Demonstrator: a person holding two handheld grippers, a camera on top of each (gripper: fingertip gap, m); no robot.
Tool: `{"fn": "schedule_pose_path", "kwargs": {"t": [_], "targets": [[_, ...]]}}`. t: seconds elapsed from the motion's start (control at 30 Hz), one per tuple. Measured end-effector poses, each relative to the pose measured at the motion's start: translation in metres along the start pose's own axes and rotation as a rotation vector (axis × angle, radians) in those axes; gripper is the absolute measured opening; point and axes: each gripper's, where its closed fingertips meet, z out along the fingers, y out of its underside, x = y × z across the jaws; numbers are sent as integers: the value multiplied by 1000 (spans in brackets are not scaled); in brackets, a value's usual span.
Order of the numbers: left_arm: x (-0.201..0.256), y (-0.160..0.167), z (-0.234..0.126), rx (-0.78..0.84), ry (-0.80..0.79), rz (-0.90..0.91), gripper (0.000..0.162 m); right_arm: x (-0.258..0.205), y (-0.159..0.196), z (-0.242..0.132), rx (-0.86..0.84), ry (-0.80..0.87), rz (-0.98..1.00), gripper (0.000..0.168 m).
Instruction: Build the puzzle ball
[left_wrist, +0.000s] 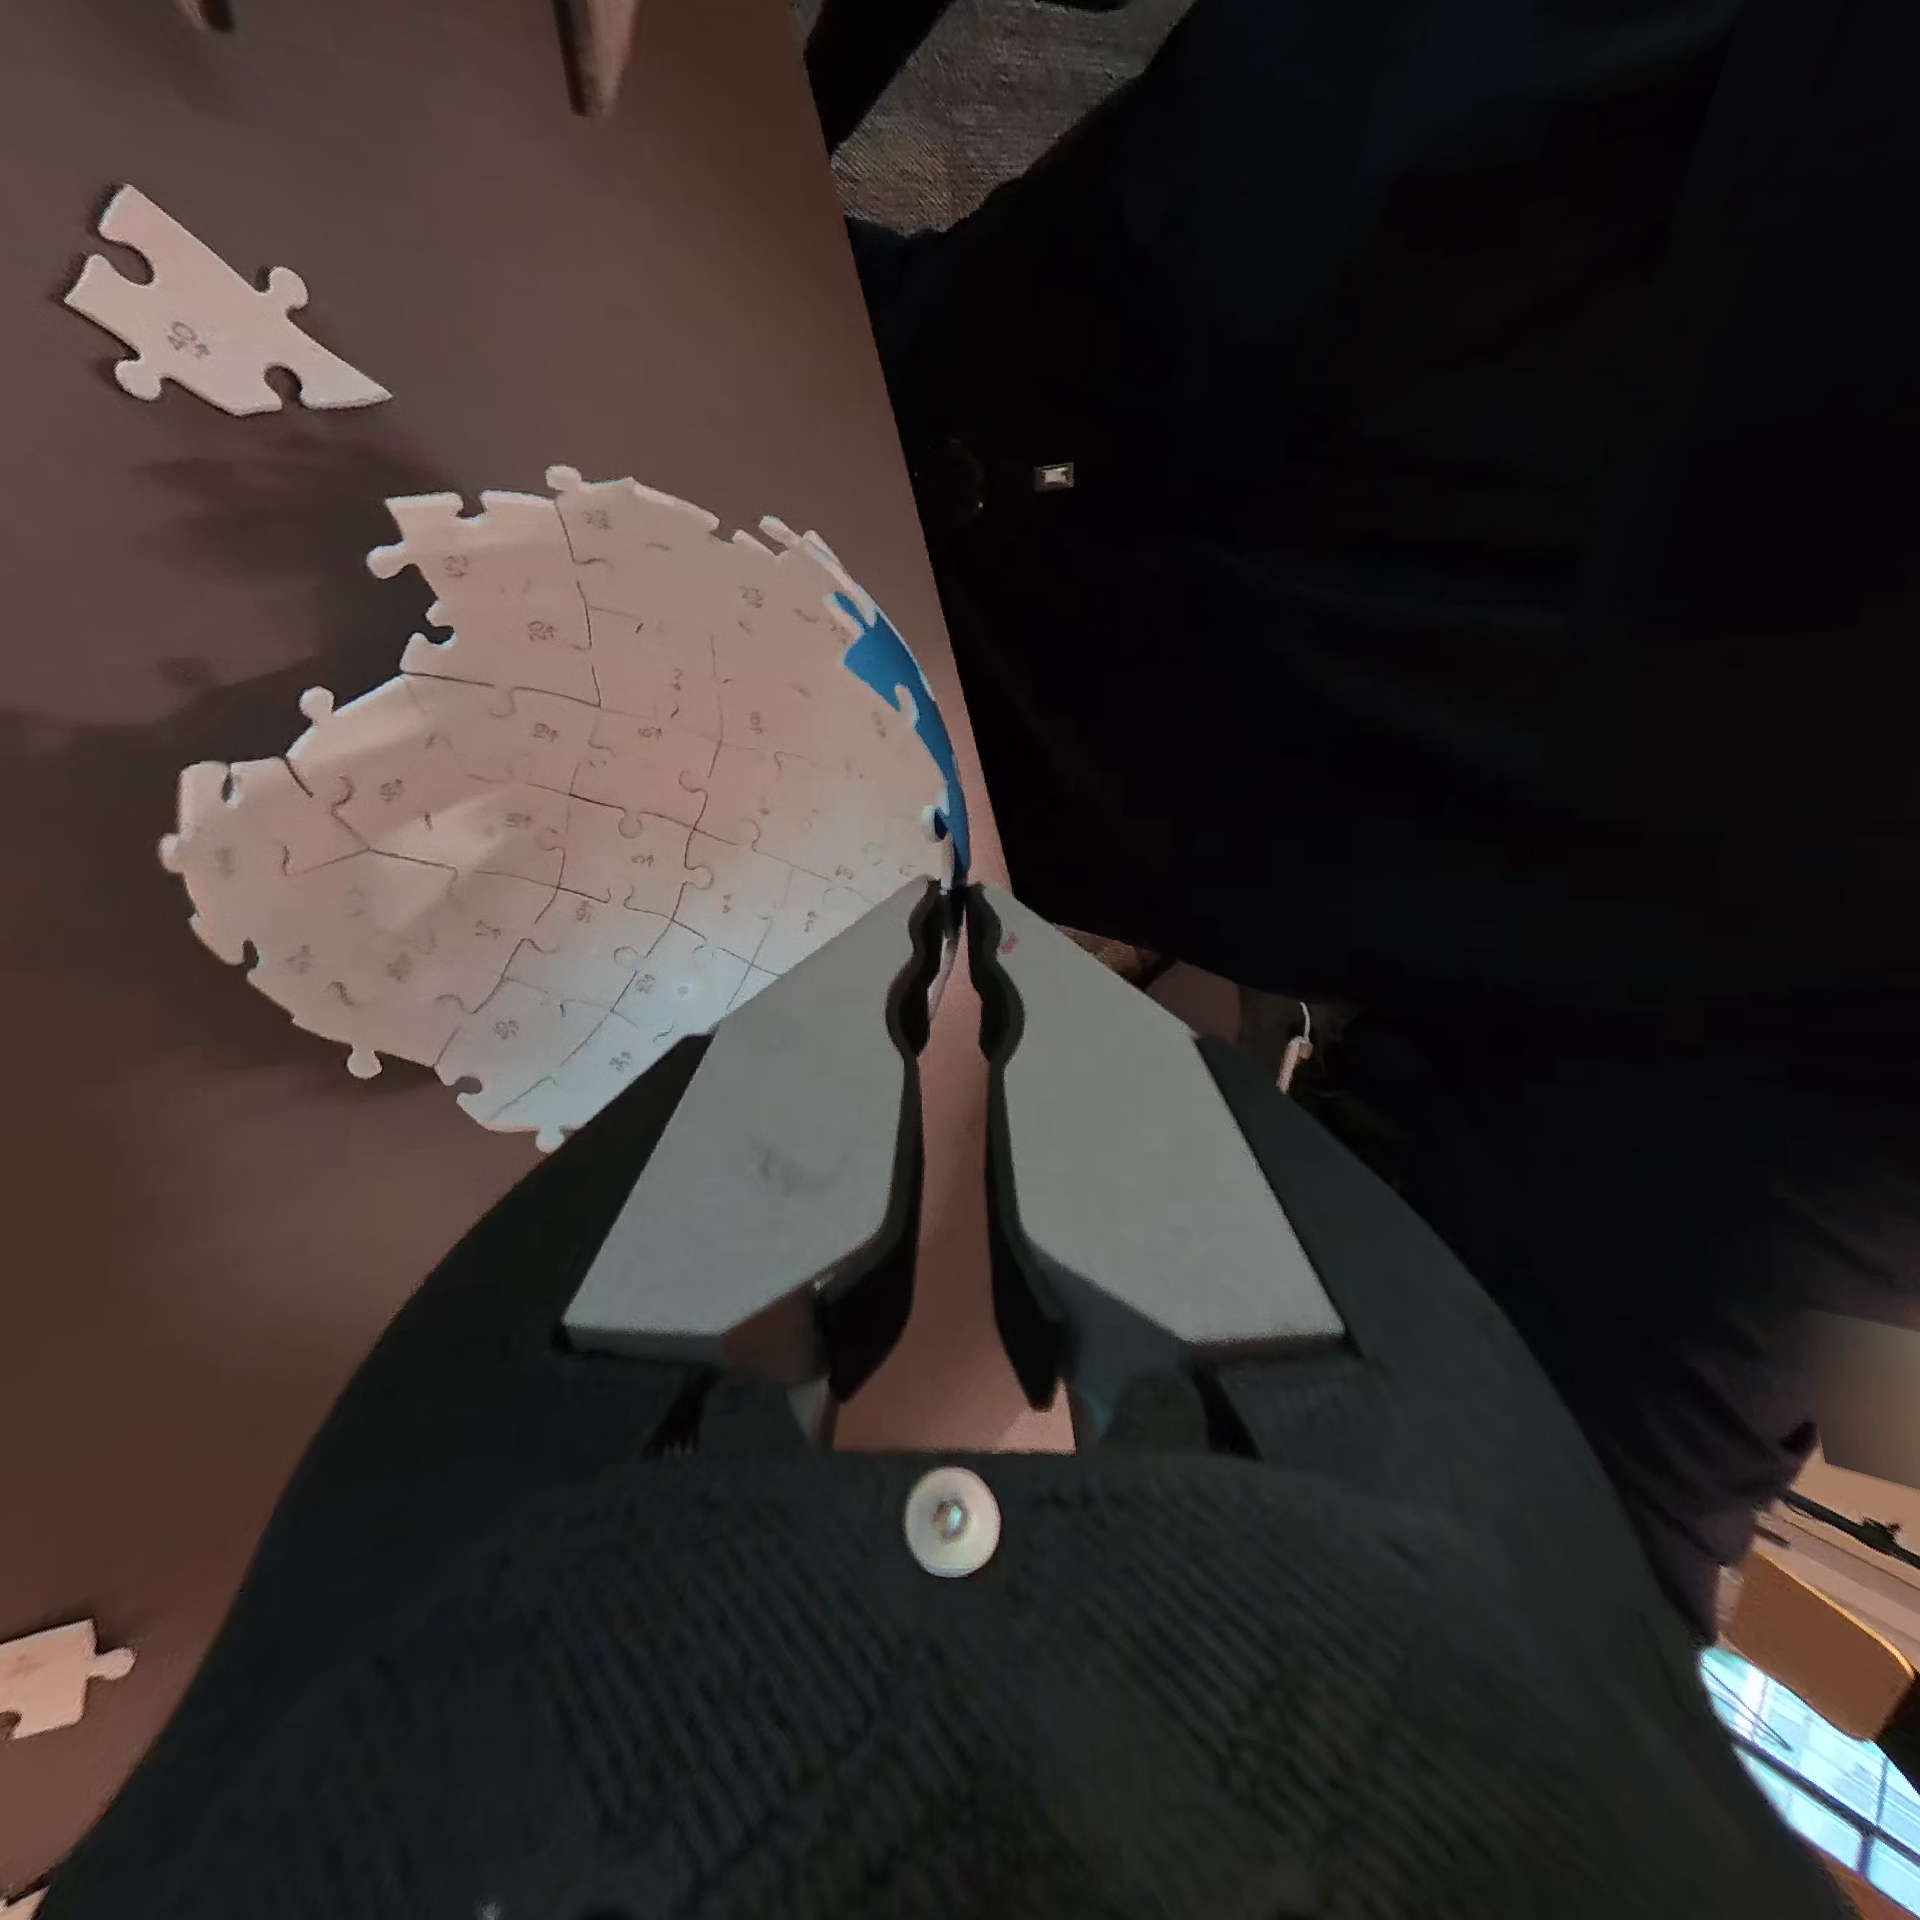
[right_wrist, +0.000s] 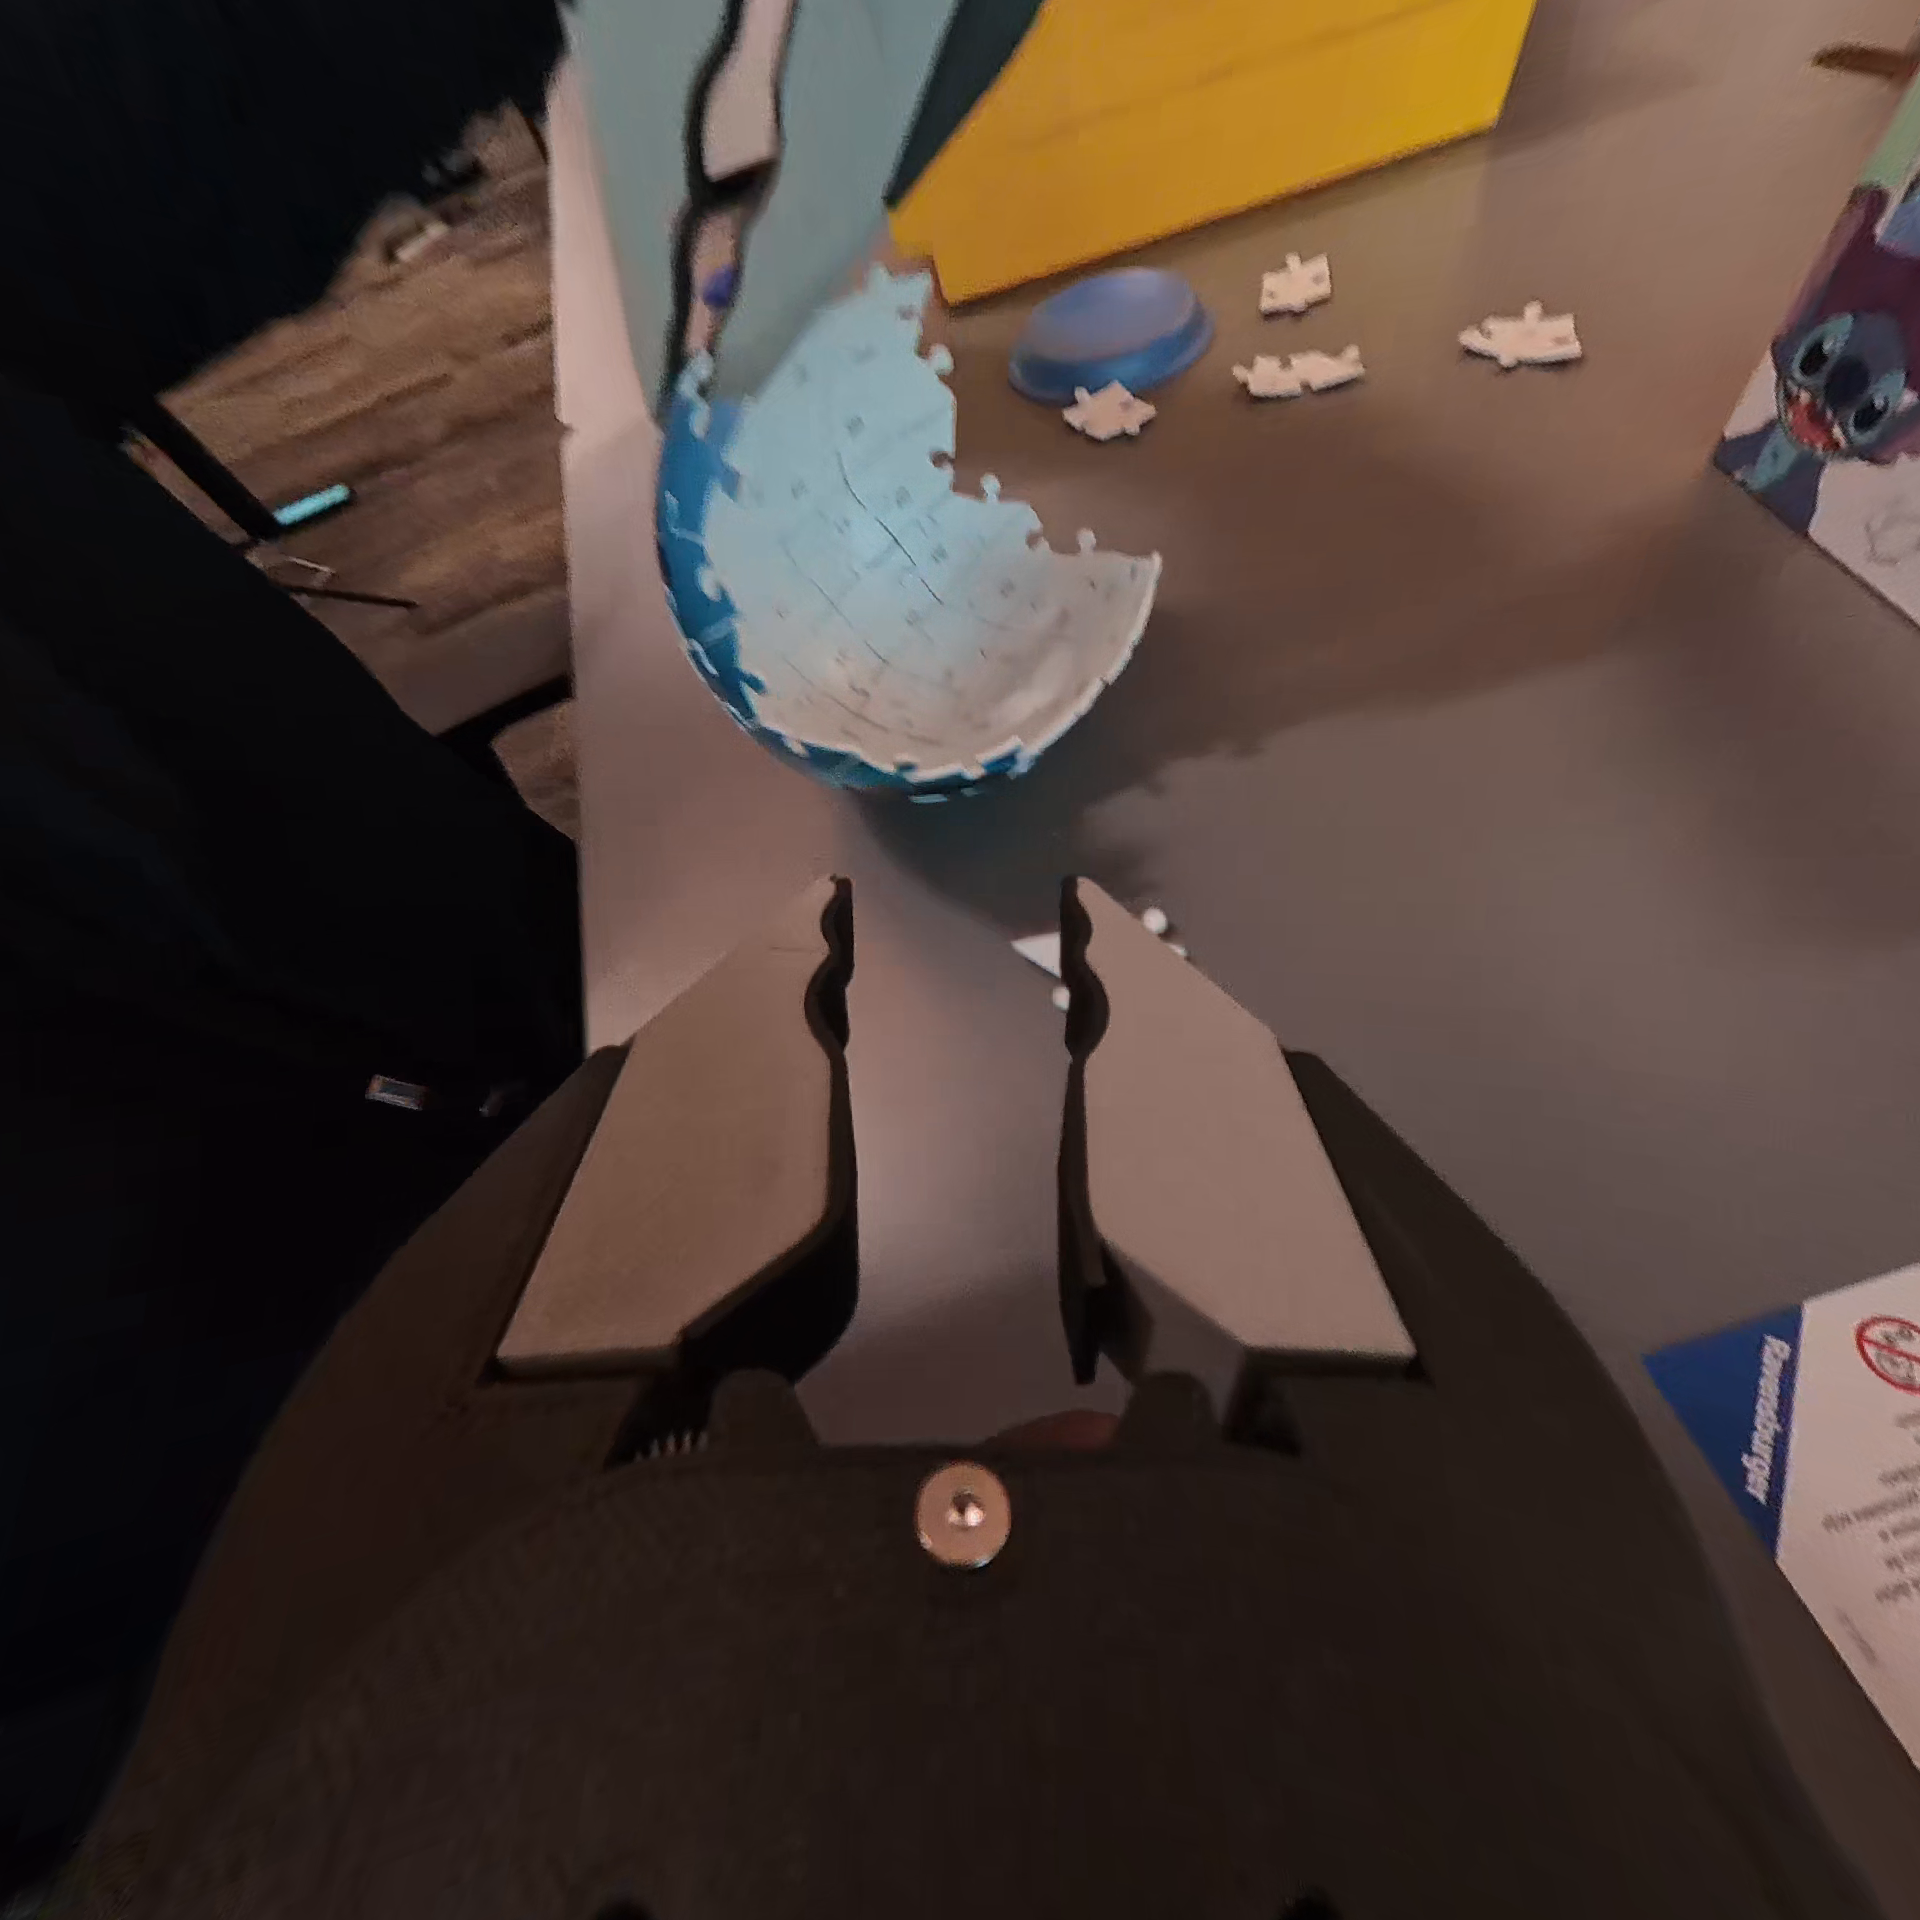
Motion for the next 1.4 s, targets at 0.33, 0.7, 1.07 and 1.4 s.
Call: {"fn": "schedule_pose_path", "kwargs": {"t": [0.33, 0.7, 1.07, 1.4], "targets": [[-7, 0, -14, -95, 45, -57, 1, -29, -35, 25, 136, -76, -209, 38], [-5, -3, -6, -114, 31, -33, 2, -59, -50, 64, 30, -362, -35, 17], [-3, -22, -34, 123, -192, 69, 22, -63, -61, 65, 103, -466, 62, 0], [-23, -9, -77, 808, -577, -153, 31, -49, -67, 65, 120, -474, 124, 0]]}}
